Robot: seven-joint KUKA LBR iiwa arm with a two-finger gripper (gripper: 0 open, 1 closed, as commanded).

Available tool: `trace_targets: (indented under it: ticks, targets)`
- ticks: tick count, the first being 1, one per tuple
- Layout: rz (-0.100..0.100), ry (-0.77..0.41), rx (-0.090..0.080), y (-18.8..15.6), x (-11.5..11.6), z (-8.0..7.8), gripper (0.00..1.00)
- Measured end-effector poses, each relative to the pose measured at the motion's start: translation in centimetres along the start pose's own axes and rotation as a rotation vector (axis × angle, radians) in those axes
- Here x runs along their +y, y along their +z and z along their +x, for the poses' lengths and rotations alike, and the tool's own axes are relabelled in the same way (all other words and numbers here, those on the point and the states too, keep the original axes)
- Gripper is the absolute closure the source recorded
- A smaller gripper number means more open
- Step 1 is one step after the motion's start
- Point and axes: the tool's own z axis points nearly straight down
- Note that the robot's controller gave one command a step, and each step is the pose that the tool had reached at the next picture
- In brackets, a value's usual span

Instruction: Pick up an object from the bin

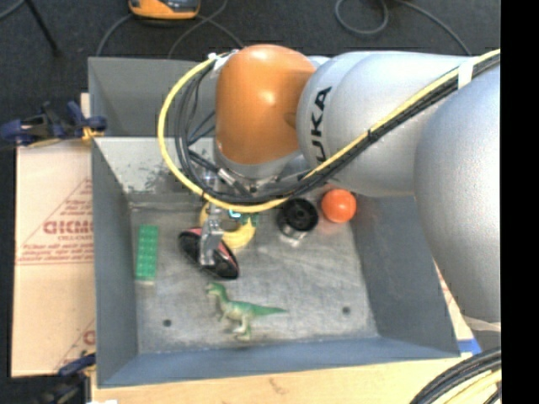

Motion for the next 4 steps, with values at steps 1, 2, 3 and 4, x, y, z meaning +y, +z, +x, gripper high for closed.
trace_targets:
  ticks: [1, 2, 3, 4]
  targets:
    - [-0.001, 0.004, -0.008, -0.5, -0.1, -0.2, 0.00]
    - [-0.003, 0.040, -0.014, 6.6, -2.5, 2.1, 0.00]
    - [0.002, 0.018, -0.001, 7.7, -4.5, 3.7, 0.00]
    - [-0.001, 0.074, -0.009, 7.0, -4.8, 3.2, 0.00]
